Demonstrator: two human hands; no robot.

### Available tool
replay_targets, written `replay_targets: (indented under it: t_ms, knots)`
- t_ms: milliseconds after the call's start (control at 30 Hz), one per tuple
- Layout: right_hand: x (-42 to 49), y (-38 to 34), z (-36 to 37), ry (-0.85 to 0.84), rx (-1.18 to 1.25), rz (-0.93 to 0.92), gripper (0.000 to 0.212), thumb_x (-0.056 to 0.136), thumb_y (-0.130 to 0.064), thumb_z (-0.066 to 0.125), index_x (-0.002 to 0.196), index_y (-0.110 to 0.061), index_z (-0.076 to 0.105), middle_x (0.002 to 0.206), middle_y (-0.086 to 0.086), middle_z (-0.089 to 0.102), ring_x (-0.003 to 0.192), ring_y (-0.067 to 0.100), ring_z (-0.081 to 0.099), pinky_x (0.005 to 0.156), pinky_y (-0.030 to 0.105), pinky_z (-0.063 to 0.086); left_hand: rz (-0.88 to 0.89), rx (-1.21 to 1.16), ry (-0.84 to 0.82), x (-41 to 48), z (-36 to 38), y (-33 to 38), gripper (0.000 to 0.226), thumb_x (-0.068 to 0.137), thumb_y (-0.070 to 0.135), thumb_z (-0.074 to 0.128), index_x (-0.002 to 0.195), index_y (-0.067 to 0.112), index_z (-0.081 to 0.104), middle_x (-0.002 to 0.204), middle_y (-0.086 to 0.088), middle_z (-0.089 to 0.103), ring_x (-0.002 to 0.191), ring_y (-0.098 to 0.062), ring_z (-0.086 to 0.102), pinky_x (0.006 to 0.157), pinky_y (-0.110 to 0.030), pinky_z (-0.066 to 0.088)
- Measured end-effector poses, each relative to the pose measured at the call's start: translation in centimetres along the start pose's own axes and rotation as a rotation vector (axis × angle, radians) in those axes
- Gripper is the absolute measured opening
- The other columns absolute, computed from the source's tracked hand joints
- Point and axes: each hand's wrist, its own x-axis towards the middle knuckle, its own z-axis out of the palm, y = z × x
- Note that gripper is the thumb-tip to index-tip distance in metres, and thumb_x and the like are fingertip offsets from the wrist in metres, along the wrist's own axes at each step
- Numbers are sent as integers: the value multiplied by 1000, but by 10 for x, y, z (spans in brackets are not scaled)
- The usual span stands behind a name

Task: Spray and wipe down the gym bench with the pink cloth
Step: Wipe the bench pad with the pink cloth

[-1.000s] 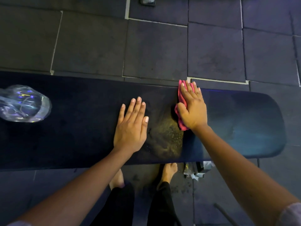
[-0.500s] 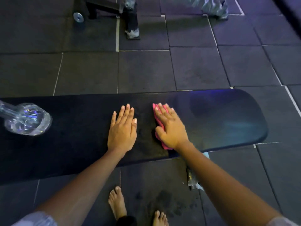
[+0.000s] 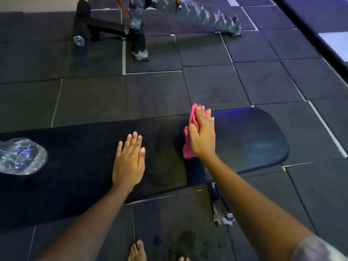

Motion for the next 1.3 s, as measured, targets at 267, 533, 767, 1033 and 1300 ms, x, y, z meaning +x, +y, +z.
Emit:
replay_targets:
  t_ms: [267,533,767,1033,1300]
  knots:
    - [3,26,21,-249,-537,-79,74,89,-42,30,155,-14,12,163,9,10,151,26,1,123,37,-1,2,44,1,3,2,1,61,97,40,8,146,10,30,156,-1,24,146,-13,12,121,-40,9]
    - [-70,4,27,-383,-432,-298,82,77,-41,29,154,-16,16,162,5,18,151,23,4,123,36,1,5,36,-1,3,3,-2,59,99,38,11,146,9,31,155,-1,26,146,-13,14,121,-40,9]
    - [-82,-1,19,-350,-261,-308,64,82,-18,50,146,-12,42,151,7,43,146,27,28,122,42,18,6,28,-11,2,-1,-1,60,98,38,11,146,8,30,155,-2,25,146,-13,15,121,-41,11]
    - [-45,47,-30,-399,-504,-356,59,84,-11,56,142,-11,48,153,10,39,145,35,26,121,41,11,20,22,-16,2,-2,0,58,98,37,12,145,8,29,155,-1,24,146,-14,14,121,-41,10]
    - [-34,85,-79,31,-359,57,53,86,7,52,135,-13,56,149,9,44,144,29,30,120,42,22,25,30,-10,3,-2,-1,56,99,35,14,145,7,32,154,-4,28,146,-17,18,120,-43,13]
